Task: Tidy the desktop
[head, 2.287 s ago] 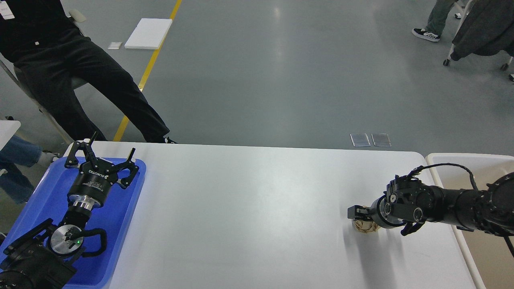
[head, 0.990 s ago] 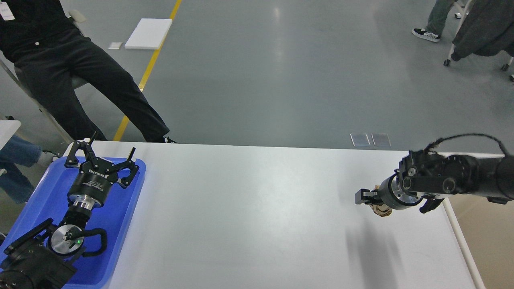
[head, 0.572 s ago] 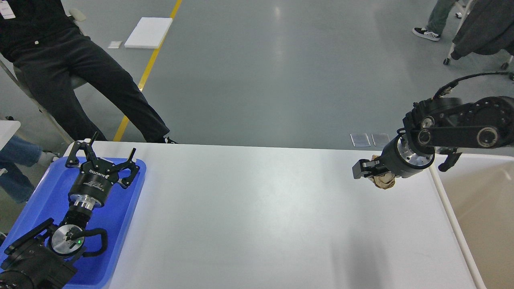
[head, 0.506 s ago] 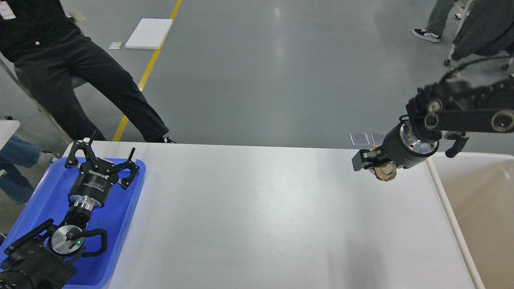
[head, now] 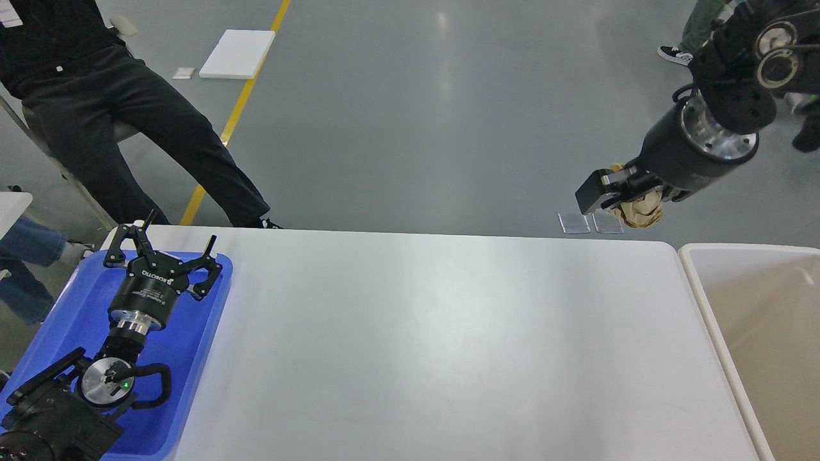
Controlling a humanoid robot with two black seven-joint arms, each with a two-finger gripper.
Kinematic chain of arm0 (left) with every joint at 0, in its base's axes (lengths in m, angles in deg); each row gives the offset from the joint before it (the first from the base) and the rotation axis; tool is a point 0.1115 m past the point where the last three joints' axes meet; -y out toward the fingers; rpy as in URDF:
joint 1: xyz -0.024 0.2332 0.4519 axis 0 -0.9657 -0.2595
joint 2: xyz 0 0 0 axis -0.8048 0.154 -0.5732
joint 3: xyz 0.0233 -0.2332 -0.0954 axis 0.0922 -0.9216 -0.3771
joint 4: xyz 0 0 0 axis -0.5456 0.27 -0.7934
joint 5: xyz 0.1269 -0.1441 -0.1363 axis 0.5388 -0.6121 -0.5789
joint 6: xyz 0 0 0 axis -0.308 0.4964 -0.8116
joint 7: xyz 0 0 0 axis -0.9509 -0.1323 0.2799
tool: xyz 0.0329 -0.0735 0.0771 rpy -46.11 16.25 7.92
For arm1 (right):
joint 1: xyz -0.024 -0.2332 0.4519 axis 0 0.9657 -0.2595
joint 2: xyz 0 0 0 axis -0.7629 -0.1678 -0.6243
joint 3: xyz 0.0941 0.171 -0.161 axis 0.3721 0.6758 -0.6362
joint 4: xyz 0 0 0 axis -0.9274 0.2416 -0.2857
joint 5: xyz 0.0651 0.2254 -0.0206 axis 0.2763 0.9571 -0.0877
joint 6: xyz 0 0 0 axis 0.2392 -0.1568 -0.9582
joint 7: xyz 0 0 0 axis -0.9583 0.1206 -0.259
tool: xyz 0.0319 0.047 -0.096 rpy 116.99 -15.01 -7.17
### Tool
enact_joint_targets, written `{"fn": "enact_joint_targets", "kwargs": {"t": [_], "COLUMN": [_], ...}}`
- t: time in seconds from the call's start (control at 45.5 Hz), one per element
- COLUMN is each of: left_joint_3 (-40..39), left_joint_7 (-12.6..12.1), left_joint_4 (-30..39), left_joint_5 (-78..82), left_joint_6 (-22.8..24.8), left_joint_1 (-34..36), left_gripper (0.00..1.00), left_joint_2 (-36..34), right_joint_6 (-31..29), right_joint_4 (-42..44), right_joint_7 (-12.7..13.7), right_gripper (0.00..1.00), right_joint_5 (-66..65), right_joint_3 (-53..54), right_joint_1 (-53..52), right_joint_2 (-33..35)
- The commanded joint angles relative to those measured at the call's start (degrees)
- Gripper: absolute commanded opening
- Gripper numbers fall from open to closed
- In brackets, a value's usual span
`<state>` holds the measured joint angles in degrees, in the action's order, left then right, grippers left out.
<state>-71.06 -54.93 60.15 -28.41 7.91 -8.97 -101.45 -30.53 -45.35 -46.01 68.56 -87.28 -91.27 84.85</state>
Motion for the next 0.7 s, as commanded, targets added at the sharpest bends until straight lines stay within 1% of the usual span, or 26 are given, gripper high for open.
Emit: {"fn": "enact_joint_targets", "kwargs": {"t": [0.0,0.154,0.308,0.506,0.682], "left_joint_3": [0.0,0.0,0.0,0.0,0.0], "left_joint_7": [0.0,0.0,0.0,0.0,0.0], "left_joint_4": [0.0,0.0,0.0,0.0,0.0], "left_joint_5": [0.0,0.0,0.0,0.0,0.0], "left_joint_6": [0.0,0.0,0.0,0.0,0.0], "left_joint_1": [0.0,0.0,0.0,0.0,0.0], "left_gripper": [0.99,0.99,0.99,0.99,0.99], "left_joint_2": [0.0,0.0,0.0,0.0,-0.1], "right_joint_6": [-2.6,-2.1,-1.8,0.6,0.8], "right_joint_4": [-0.3,0.1,1.3,2.4,3.7], "right_joint_7": [0.0,0.1,0.2,0.3,0.4], "right_gripper": [0.0,0.0,0.0,0.0,0.0], "right_joint_5": [0.8,0.9,0.6,-0.4,-0.4], "right_joint_3": [-0.7,-2.7,-6.8,-12.9,-20.4], "right_joint_1": [-4.0,-3.7,-2.5,-1.0,-1.0], "right_joint_2": [0.9,0.9,1.7,8.0,11.9]}}
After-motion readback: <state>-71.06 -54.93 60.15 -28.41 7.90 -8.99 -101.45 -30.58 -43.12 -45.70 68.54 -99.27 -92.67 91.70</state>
